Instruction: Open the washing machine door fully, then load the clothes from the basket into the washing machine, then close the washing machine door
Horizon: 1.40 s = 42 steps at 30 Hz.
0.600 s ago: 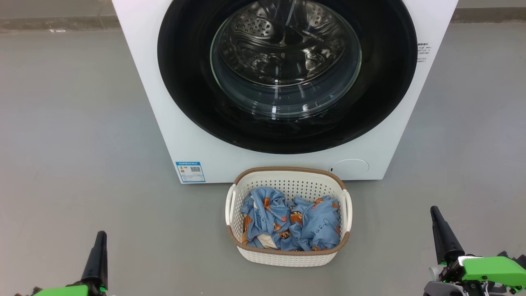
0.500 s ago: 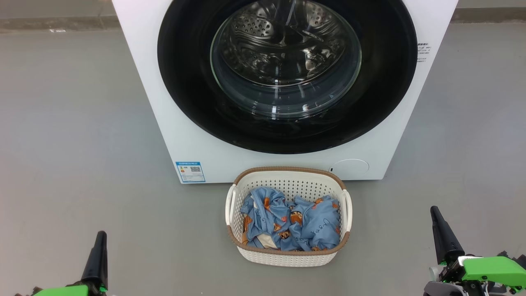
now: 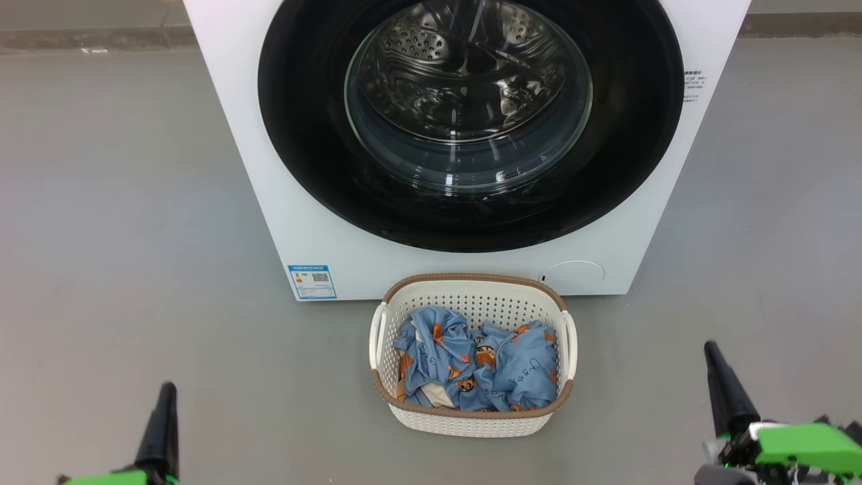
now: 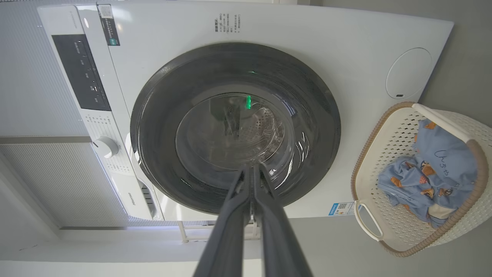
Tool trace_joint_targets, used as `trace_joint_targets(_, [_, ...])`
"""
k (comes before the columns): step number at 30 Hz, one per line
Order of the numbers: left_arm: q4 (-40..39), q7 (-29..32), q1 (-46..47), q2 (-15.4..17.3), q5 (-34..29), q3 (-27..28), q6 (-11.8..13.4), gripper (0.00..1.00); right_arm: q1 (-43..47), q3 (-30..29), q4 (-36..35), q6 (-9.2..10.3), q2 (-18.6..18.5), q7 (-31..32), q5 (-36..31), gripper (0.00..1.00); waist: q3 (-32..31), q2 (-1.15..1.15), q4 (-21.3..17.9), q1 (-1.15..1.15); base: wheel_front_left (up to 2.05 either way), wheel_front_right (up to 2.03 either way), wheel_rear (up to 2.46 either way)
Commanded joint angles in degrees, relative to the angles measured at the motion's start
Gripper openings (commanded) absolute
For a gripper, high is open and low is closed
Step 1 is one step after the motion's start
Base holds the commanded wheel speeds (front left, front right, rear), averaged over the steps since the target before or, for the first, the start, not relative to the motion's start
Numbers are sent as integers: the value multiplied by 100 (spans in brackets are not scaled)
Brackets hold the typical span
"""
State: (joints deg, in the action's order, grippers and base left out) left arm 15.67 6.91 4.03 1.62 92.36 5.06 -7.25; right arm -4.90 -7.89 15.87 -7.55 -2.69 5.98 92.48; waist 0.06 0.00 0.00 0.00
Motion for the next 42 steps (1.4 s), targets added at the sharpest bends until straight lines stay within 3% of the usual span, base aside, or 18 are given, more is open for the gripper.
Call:
trace_joint_targets(1, [34, -2, -21, -13, 0, 0, 0, 100, 16, 1, 37, 0, 5, -2, 1, 100, 0, 0, 0, 0, 0, 0, 0])
trace_joint_targets(10, [103, -113, -142, -77, 2, -27, 0, 100, 87, 20, 131, 0, 51, -56, 40, 100, 0, 0, 9, 10, 0, 0, 0])
trace_joint_targets(28, [-256, -412, -120, -48, -162, -100, -4, 100, -7, 224, -237, 1, -2, -248, -158, 100, 30, 0, 17, 0, 0, 0, 0])
trace_joint_targets(42, [-588, -656, -112, 82, -852, -301, -7, 100, -137, 658, -493, 2, -280, -628, -581, 100, 38, 0, 11, 0, 0, 0, 0])
